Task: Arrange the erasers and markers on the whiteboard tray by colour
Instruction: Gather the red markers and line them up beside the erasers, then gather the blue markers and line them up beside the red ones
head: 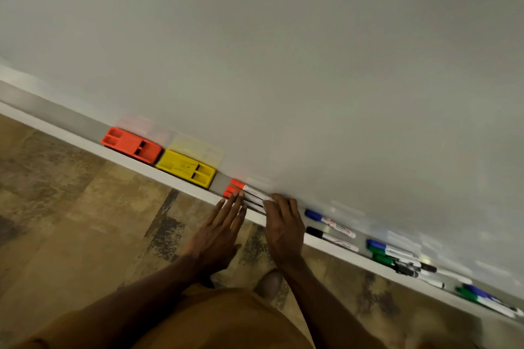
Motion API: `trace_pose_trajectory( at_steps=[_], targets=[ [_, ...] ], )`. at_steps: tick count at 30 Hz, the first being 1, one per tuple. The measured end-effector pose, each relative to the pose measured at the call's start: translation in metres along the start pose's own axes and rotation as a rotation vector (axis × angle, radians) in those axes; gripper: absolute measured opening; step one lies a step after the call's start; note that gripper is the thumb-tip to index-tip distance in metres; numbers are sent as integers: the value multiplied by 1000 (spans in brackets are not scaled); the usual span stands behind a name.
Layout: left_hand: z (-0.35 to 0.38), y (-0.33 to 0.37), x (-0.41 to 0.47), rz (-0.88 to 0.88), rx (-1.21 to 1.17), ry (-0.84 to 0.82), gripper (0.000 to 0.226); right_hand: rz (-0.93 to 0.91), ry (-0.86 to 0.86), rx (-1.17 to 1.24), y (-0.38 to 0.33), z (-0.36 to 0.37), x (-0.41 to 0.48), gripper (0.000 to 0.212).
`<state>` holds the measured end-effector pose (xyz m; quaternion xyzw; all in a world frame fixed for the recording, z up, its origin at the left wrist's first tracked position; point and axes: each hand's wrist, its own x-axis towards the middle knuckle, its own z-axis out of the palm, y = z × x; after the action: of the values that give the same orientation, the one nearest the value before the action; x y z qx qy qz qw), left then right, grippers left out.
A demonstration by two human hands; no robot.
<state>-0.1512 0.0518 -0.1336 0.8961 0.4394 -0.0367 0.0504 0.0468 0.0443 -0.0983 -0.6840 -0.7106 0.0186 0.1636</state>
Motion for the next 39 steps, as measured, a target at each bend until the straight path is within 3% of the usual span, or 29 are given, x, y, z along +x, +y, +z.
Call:
trace_pose_trajectory(
  at_steps=[7, 13, 17, 24, 28, 31, 34, 39],
  targets=[
    [-7, 17, 4, 33, -24, 124, 85, 132, 79, 61, 49, -32, -38, 21],
    [-23, 67, 34, 208, -59, 214, 42, 334, 129, 9, 124, -69, -83, 29],
    [-38, 106, 66, 292, -117, 270, 23, 280, 129, -87, 153, -80, -88, 32],
    [-48, 141, 87, 192, -172, 170, 21, 234, -16, -150, 158, -72, -76, 31],
    [-49, 144, 92, 134, -250, 283, 14, 224, -39, -109, 159, -74, -74, 30],
    [-49, 146, 98, 208, -178, 403, 26, 189, 43, -42, 162, -78, -81, 26],
    [-49, 147, 103, 307, -91, 414, 32, 140, 118, 40, 164, -84, -93, 35],
    [-47, 151, 105, 414, -53, 430, 41, 149, 158, 127, 173, -95, -114, 29]
  ],
)
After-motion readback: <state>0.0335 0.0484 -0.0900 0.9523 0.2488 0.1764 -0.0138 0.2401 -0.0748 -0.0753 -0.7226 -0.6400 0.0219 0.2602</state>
